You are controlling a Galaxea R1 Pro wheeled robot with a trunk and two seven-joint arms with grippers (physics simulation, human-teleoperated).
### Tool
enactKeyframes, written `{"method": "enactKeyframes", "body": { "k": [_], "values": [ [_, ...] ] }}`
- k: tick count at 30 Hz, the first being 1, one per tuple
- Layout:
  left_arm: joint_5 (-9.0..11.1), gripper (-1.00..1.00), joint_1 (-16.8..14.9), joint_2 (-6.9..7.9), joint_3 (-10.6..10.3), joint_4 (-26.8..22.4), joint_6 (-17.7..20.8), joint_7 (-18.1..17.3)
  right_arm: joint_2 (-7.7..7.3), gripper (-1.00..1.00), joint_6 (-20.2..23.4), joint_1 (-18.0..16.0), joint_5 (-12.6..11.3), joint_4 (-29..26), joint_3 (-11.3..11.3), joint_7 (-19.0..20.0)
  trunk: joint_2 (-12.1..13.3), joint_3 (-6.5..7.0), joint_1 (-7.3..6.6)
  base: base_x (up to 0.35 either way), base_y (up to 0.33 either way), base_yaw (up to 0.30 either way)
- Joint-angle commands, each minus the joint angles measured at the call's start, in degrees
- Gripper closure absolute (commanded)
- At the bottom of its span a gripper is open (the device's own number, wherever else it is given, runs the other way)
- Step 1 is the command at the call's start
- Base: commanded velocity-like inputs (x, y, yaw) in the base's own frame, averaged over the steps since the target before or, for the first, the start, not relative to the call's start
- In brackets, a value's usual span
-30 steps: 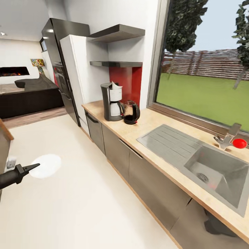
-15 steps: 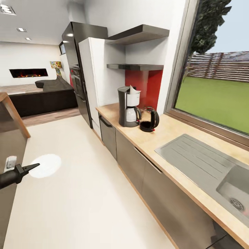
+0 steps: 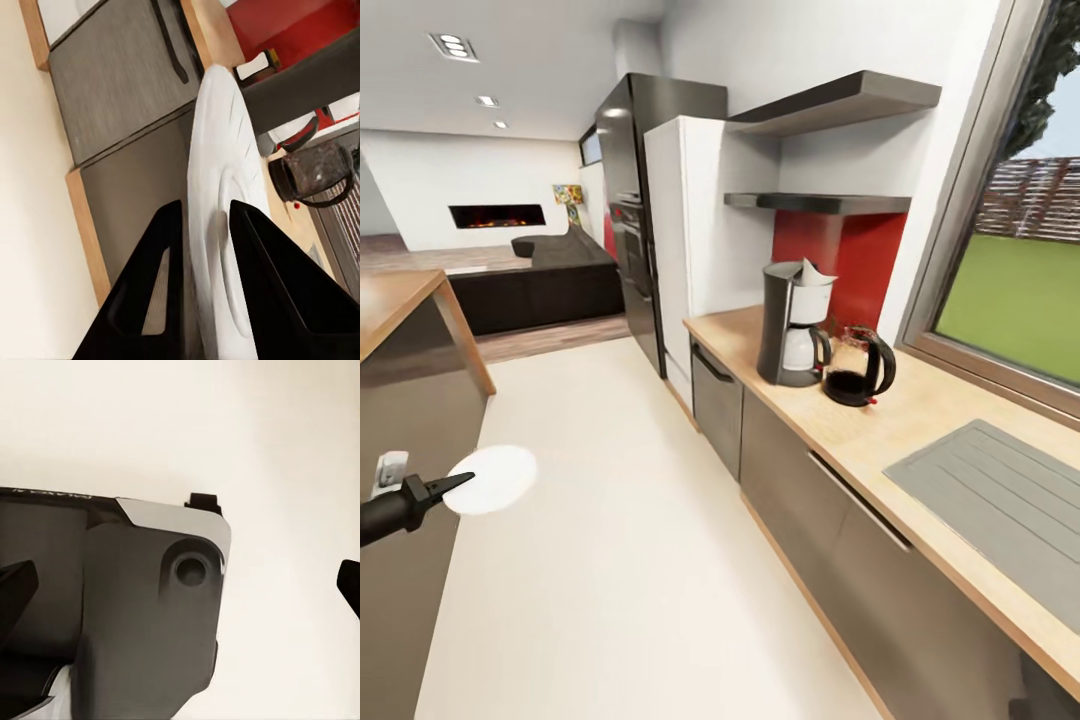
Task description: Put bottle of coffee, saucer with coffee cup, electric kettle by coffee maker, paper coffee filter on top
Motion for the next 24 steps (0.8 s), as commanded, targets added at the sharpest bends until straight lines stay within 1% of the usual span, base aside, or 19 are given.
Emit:
{"method": "enactKeyframes", "body": {
  "k": [1, 9, 14, 18, 24],
  "values": [
    [-0.17, 1.00, -0.07, -0.02, 0.06, 0.04, 0.15, -0.23, -0.02, -1.00, 0.36, -0.01, 0.39, -0.14, 0.09, 0.14, -0.11, -0.04, 0.06, 0.256, 0.247, 0.159],
    [-0.16, 1.00, -0.07, -0.03, 0.06, 0.04, 0.15, -0.23, -0.02, -1.00, 0.33, -0.01, 0.39, -0.14, 0.09, 0.12, -0.11, 0.60, 0.06, 0.280, 0.225, 0.127],
    [-0.14, 1.00, -0.07, -0.03, -0.02, 0.04, 0.15, -0.23, -0.02, -1.00, 0.35, -0.01, 0.39, -0.14, 0.09, 0.12, -0.11, 1.03, 0.06, 0.307, 0.159, 0.057],
    [-0.14, 1.00, -0.07, -0.05, -0.15, 0.04, 0.15, -0.22, -0.02, -1.00, 0.34, -0.01, 0.39, -0.14, 0.09, 0.12, -0.11, 1.22, 0.06, 0.327, 0.077, 0.007],
    [-0.14, 1.00, -0.07, -0.12, -0.26, 0.04, 0.15, -0.16, -0.15, -1.00, 0.17, -0.01, 0.42, -0.22, 0.11, 0.06, -0.11, 1.24, 0.06, 0.335, 0.006, 0.000]
  ]
}}
